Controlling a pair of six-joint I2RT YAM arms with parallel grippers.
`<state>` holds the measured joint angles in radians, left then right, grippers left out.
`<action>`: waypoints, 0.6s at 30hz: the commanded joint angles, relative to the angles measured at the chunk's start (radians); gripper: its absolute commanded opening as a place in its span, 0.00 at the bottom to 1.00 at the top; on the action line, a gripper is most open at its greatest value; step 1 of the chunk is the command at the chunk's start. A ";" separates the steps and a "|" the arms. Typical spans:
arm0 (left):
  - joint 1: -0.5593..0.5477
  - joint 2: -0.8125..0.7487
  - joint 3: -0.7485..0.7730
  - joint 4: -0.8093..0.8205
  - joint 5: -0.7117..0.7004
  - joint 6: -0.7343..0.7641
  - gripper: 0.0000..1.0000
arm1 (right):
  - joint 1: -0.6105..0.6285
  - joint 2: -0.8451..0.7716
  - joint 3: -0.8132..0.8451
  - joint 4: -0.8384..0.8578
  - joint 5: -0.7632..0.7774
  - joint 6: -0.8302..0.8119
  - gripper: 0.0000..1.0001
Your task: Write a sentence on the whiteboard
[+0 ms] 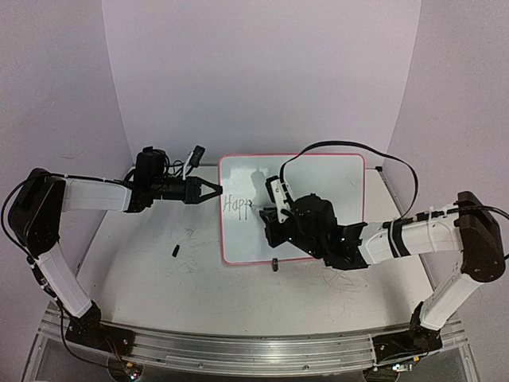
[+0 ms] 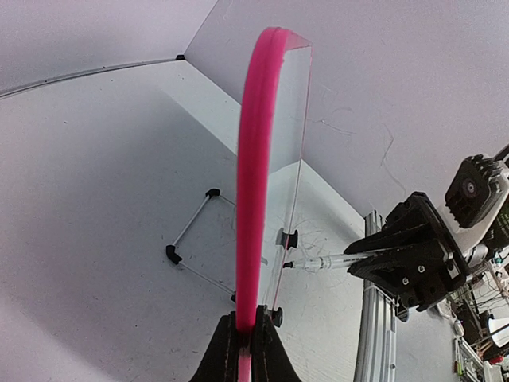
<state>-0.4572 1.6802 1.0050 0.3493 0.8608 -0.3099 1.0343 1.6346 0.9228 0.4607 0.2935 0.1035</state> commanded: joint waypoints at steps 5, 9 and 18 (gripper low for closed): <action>-0.015 -0.055 -0.012 0.028 0.036 0.006 0.00 | -0.007 -0.034 0.022 0.051 0.025 -0.029 0.00; -0.015 -0.057 -0.012 0.028 0.036 0.005 0.00 | -0.009 -0.028 0.038 0.056 0.048 -0.034 0.00; -0.016 -0.052 -0.007 0.028 0.041 0.008 0.00 | -0.014 -0.019 0.059 0.058 0.052 -0.039 0.00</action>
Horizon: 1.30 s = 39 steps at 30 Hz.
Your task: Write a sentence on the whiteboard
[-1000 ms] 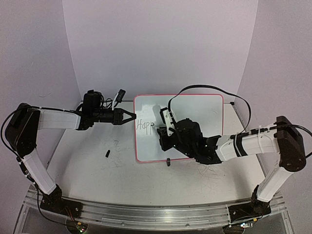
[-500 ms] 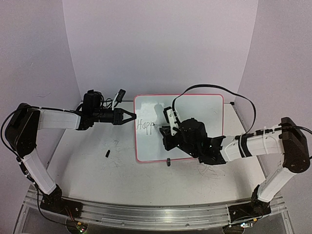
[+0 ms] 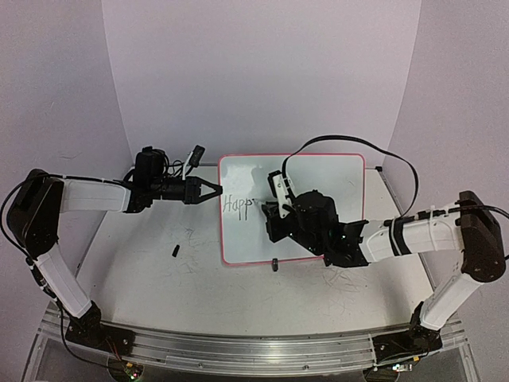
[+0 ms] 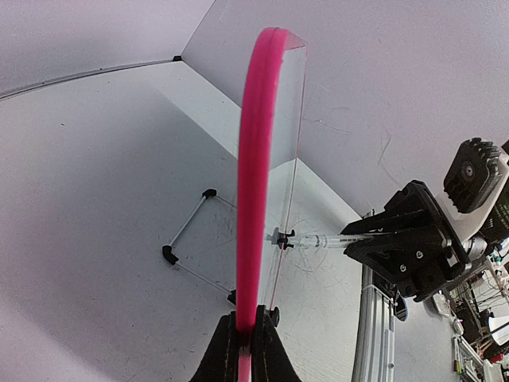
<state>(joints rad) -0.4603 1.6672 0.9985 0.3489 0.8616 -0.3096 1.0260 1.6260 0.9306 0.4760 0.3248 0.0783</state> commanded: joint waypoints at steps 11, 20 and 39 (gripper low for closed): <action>-0.012 -0.036 0.000 0.028 0.042 0.007 0.00 | -0.009 0.016 0.048 0.021 0.070 -0.002 0.00; -0.012 -0.040 -0.002 0.028 0.042 0.006 0.00 | -0.009 0.010 0.029 -0.004 0.070 0.004 0.00; -0.012 -0.039 0.001 0.028 0.046 0.003 0.00 | -0.009 0.011 0.025 0.015 0.012 0.013 0.00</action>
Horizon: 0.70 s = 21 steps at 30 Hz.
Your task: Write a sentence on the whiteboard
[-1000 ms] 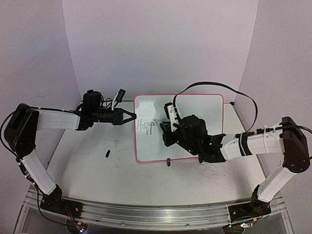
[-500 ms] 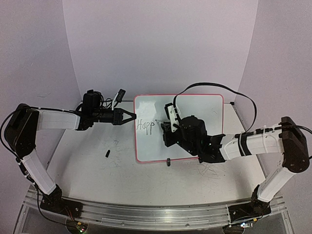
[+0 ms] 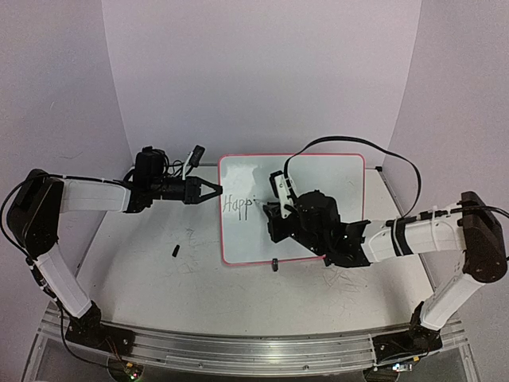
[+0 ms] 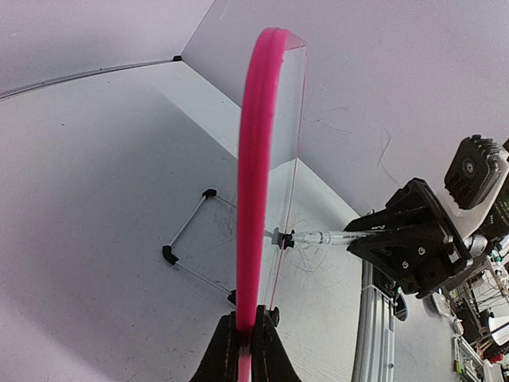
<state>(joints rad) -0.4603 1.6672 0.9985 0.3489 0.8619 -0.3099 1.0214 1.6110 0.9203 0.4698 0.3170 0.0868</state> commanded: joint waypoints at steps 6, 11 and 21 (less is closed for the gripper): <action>-0.012 -0.037 0.002 0.028 0.047 0.005 0.00 | -0.003 0.044 0.043 0.010 0.054 0.004 0.00; -0.012 -0.038 0.003 0.027 0.048 0.005 0.00 | -0.002 0.026 0.027 -0.026 0.048 0.015 0.00; -0.012 -0.041 -0.001 0.027 0.045 0.005 0.00 | 0.019 0.009 -0.002 -0.055 0.034 0.047 0.00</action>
<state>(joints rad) -0.4599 1.6672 0.9985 0.3416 0.8600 -0.3096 1.0341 1.6375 0.9268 0.4468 0.3271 0.1052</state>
